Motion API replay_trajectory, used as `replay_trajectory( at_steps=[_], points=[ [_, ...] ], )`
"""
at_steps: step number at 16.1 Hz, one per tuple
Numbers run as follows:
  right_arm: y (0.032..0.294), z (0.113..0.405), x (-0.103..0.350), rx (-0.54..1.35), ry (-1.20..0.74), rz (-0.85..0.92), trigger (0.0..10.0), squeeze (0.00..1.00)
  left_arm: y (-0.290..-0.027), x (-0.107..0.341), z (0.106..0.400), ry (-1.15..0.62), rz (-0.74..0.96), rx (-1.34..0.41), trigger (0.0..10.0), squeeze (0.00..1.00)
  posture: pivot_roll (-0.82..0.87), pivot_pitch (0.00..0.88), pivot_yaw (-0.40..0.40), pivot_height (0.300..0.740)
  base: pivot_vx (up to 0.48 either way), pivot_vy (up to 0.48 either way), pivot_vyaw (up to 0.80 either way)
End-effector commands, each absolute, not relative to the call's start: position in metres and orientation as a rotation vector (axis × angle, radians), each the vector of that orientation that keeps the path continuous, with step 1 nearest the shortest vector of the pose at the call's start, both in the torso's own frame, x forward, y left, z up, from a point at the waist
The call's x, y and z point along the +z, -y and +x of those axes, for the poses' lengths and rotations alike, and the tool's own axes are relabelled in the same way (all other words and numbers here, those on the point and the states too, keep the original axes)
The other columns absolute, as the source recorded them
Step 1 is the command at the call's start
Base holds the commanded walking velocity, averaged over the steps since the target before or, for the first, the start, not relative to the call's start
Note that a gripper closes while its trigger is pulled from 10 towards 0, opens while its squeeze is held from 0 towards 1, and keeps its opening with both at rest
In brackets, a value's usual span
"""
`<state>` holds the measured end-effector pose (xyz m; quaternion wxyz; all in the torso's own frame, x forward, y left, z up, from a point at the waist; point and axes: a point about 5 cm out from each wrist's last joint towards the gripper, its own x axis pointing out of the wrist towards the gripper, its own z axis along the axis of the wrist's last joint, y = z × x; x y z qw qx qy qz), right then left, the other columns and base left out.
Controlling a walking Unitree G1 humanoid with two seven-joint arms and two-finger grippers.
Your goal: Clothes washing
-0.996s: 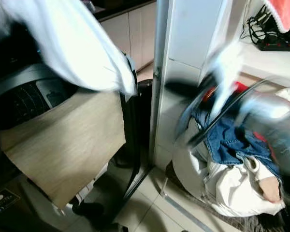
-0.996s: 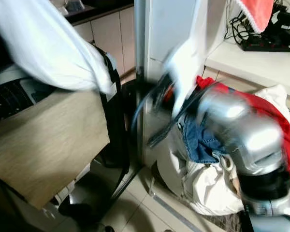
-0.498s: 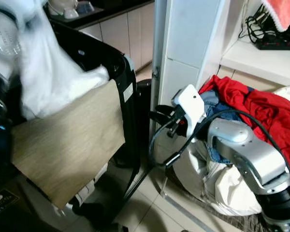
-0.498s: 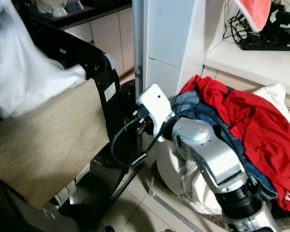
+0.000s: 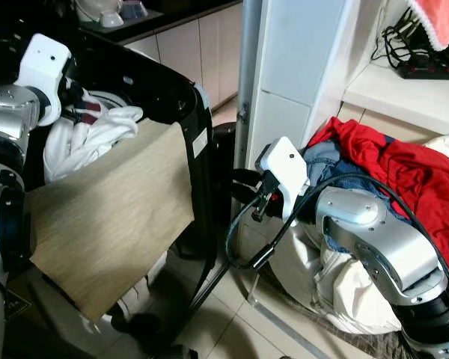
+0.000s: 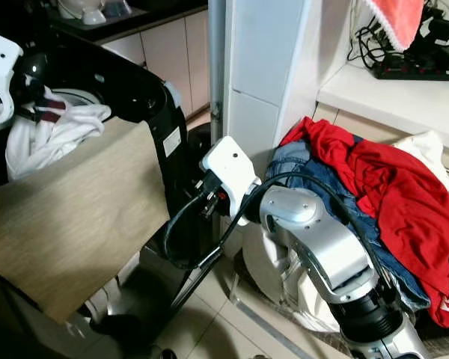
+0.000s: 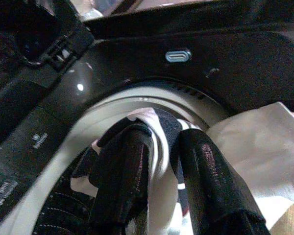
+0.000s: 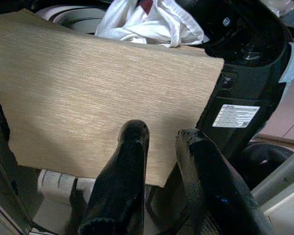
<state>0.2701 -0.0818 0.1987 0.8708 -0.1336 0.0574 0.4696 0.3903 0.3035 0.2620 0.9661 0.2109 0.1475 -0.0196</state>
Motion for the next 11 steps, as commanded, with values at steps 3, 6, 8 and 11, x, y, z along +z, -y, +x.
replay_trajectory(
  at_steps=[3,6,8,11],
  points=[
    [0.093,0.282,0.198,0.863,-0.15,-0.274,10.0,0.0,-0.309,0.273,0.389,-0.272,0.49,0.0,10.0,1.0,-0.11,0.0,0.059,0.74,0.0,0.0,0.0],
    [0.13,0.311,0.199,0.534,-0.176,-0.257,10.0,0.0,-0.309,0.285,0.391,-0.194,0.627,0.071,10.0,0.56,-0.11,0.0,0.064,0.74,0.0,0.0,0.0],
    [0.15,0.323,0.2,0.39,-0.181,-0.256,10.0,0.0,-0.307,0.286,0.392,-0.189,0.695,0.085,10.0,0.0,-0.11,0.0,0.063,0.74,0.0,0.0,0.0],
    [0.165,0.329,0.201,0.314,-0.188,-0.255,10.0,0.0,-0.303,0.27,0.392,-0.275,0.581,0.005,10.0,1.0,-0.11,0.0,0.067,0.74,0.0,0.0,0.0]
  ],
)
